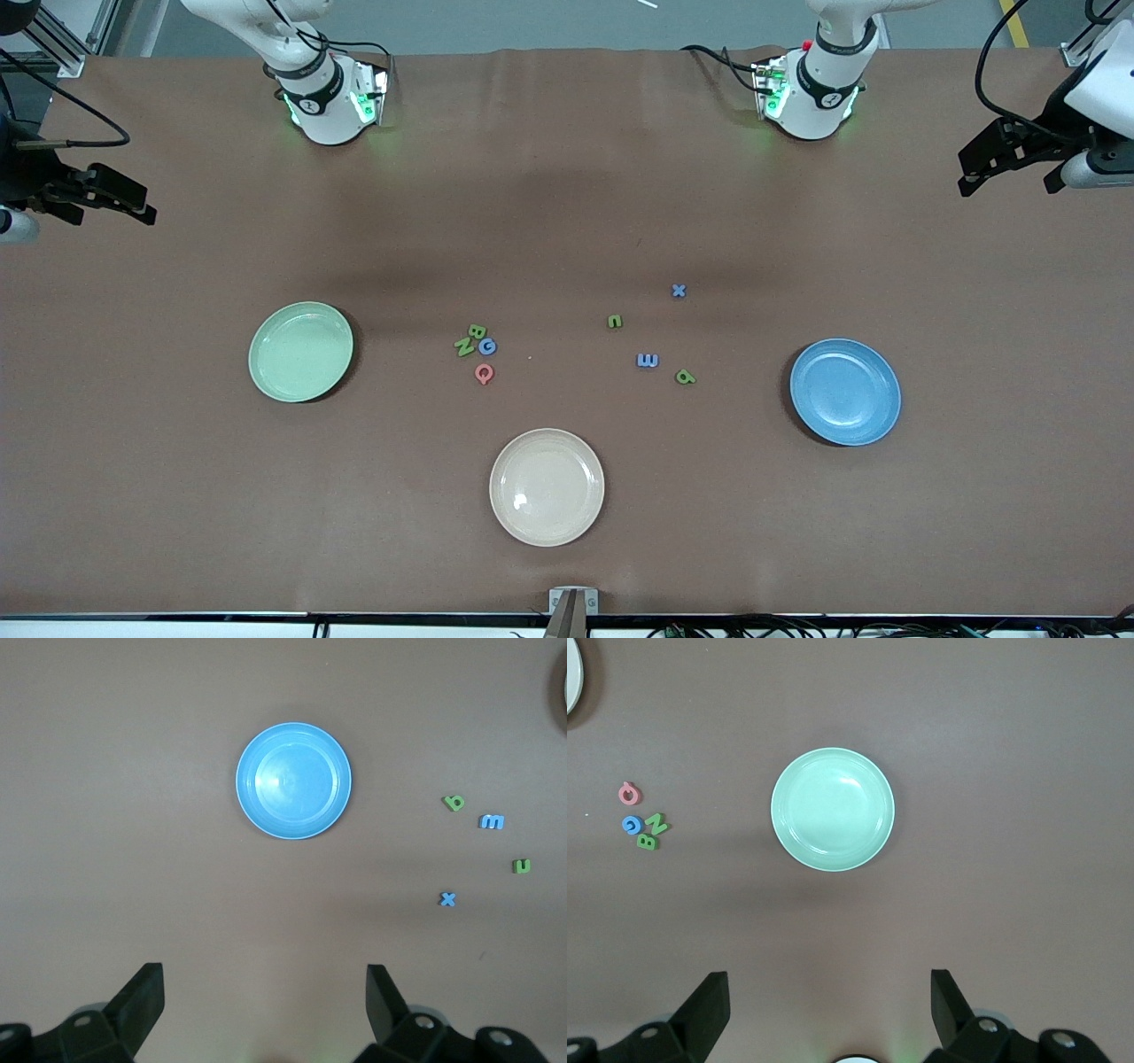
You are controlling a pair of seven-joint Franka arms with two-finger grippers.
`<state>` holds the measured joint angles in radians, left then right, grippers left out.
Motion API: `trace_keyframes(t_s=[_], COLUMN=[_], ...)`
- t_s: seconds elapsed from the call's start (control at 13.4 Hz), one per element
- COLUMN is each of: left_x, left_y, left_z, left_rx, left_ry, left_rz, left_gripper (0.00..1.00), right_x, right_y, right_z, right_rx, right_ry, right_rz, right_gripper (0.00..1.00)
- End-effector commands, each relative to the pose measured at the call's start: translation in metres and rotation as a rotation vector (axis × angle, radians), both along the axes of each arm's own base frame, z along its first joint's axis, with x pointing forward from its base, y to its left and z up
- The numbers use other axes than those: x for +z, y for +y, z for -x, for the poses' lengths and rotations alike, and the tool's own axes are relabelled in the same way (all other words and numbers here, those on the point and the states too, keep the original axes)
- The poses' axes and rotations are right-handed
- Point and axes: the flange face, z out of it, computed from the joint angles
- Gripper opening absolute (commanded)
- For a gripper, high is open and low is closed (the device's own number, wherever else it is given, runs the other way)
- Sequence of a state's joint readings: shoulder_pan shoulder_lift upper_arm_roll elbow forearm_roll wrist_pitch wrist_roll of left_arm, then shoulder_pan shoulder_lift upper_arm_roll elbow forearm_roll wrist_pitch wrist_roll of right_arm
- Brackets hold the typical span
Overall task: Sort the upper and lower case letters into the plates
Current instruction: 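Move the left gripper to the b while the right gripper nears the N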
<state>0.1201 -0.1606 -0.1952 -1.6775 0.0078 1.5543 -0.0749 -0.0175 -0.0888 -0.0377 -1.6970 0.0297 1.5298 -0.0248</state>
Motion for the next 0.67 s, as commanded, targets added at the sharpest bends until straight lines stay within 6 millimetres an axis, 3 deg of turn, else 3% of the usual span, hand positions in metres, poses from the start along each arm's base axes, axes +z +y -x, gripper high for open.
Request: trace_keyframes(t_s=[0.0, 0.37, 0.6], left_x=[-0.001, -0.038, -0.076], left_y=[0.001, -0.015, -0.092], left_z=[-0.007, -0.030, -0.041], left_rx=[-0.015, -0.045, -0.059], left_ry=[0.004, 0.069, 0.073], left_rz=[0.022, 0.039, 0.038], left_gripper=[1.00, 1.00, 1.00], right_x=[0.003, 0.009, 0.031], right_y=[-0.001, -0.003, -0.003], right_z=[0.011, 0.008, 0.004], right_rx=[0.000, -0.008, -0.007], right_ry=[-0.015, -0.029, -0.067], right_rz=[0.012, 0.010, 0.006], right_gripper=[1.00, 1.00, 1.00])
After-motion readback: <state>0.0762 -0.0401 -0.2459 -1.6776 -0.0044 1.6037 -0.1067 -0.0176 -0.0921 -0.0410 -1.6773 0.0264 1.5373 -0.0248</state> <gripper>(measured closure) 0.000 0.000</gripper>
